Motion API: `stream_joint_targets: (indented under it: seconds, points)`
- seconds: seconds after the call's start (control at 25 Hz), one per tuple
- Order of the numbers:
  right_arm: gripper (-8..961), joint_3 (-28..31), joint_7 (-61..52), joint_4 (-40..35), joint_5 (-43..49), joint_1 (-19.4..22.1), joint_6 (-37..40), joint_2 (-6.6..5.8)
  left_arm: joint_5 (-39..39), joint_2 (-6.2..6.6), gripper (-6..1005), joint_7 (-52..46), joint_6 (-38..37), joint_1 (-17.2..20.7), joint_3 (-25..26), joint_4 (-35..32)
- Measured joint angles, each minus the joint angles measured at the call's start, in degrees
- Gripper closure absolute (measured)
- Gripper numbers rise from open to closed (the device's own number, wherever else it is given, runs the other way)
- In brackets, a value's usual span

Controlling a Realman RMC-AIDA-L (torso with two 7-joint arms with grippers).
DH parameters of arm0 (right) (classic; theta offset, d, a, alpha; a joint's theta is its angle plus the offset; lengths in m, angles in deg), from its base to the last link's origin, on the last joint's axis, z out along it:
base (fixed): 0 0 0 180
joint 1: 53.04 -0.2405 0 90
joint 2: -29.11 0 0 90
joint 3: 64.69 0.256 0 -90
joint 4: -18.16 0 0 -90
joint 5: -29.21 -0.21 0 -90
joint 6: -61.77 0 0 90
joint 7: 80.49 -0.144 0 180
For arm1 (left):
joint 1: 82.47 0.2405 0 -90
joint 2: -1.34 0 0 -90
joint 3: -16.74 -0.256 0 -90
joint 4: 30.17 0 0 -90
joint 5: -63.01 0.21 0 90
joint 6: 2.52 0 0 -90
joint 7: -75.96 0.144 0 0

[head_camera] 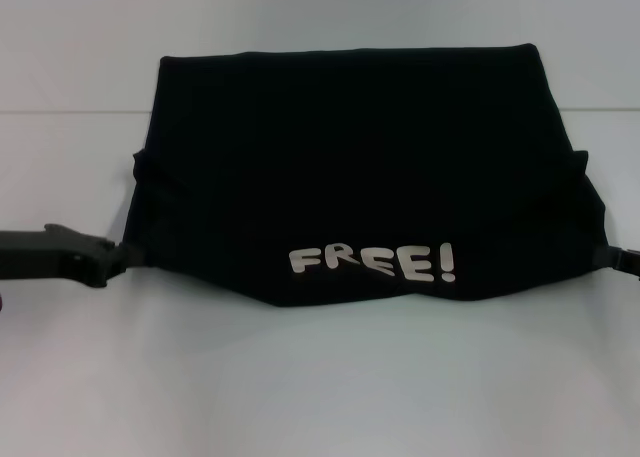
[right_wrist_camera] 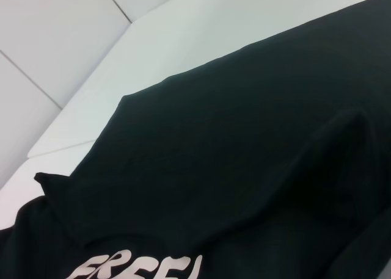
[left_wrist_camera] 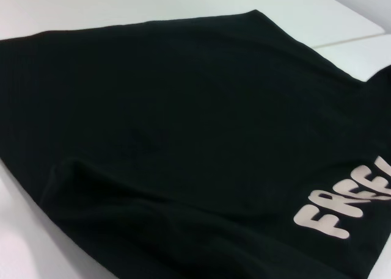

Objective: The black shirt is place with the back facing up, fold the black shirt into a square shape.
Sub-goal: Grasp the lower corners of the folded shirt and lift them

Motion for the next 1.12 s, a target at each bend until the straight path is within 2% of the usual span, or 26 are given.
stream_joint_targets:
  seconds: [0.64,1.12]
  points:
    - [927,3.34,3.60,-0.82,0.24,5.70,6.24,-1.58,1.38,0.00,996,3.07,-3.68,3.34,4.64,-0.24]
    - [927,4.01,5.13,-1.24,0.32,6.66,10.10,-1.71,1.38,0.13,995,4.08,-5.99,3.33,5.44,-0.30]
